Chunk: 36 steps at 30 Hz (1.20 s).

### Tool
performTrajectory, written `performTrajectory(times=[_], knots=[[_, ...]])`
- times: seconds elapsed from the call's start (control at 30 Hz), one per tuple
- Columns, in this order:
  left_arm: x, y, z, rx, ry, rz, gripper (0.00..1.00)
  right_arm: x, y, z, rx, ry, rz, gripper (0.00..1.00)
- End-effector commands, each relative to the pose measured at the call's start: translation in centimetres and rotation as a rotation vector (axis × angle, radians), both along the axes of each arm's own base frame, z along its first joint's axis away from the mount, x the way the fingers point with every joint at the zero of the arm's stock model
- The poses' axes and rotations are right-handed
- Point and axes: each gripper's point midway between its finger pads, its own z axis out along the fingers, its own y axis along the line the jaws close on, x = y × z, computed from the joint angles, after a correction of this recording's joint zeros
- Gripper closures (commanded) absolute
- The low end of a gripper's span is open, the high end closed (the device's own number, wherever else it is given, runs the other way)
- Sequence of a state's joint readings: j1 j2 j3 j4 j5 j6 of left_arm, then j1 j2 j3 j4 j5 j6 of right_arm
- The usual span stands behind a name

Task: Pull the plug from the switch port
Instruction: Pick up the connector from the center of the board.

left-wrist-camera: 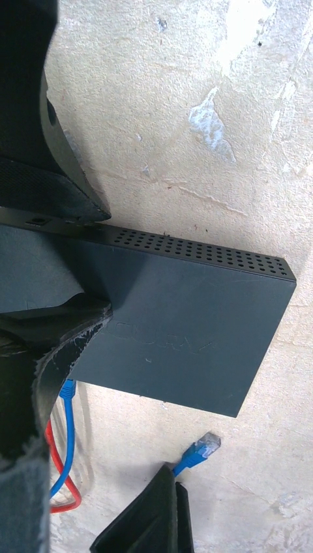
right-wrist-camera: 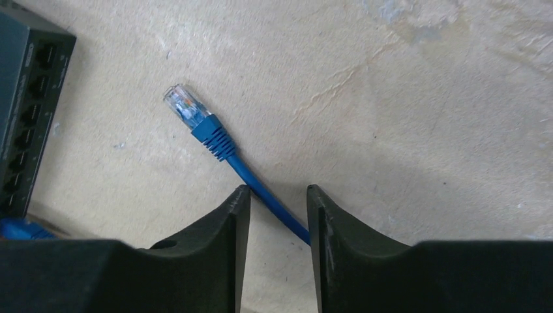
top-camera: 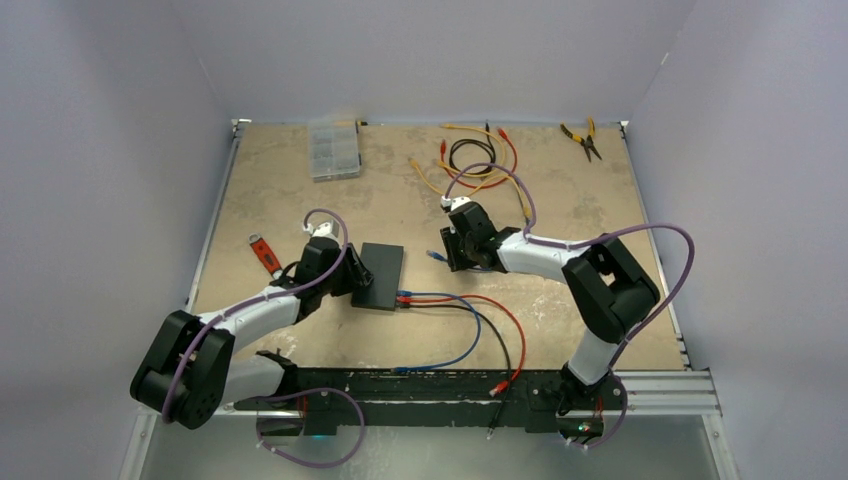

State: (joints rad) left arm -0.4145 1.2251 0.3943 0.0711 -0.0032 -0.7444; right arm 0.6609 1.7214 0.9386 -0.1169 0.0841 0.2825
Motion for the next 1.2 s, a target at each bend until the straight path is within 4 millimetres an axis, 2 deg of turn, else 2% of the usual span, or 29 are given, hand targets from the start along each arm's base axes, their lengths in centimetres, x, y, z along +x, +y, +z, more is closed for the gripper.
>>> performTrajectory(times=[0.0, 0.13, 0.3, 0.6, 0.8, 0.93, 1.17], knots=[[-3.2, 1.5, -3.4, 0.091, 0.140, -0.029, 0.52, -0.8, -1.6, -2.4, -0.165, 0.031, -0.013, 0.64], [-3.1, 1.5, -3.3, 0.091, 0.137, -0.029, 0.52, -1.0, -1.0, -3.0, -0.184, 0.033, 0.001, 0.75], [-3.0, 1.5, -3.3, 0.095, 0.141, -0.033, 0.52, -0.4, 0.0, -2.6, -0.158, 0.025, 0.014, 1.00], [-3.0, 1.5, -3.4, 0.097, 0.142, -0.032, 0.52, -0.1, 2.4, 1.3, -0.023, 0.000, 0.046, 1.00], [-2.9, 1.4, -3.5, 0.096, 0.142, -0.034, 0.52, 0.0, 4.5, 4.5, 0.100, -0.035, 0.087, 1.00], [-2.9, 1.5, -3.6, 0.097, 0.145, -0.033, 0.52, -0.2, 6.3, 7.9, 0.212, -0.067, 0.146, 1.00], [-3.1, 1.5, -3.8, 0.098, 0.147, -0.033, 0.52, -1.7, 9.1, 14.3, 0.421, -0.110, 0.285, 1.00]])
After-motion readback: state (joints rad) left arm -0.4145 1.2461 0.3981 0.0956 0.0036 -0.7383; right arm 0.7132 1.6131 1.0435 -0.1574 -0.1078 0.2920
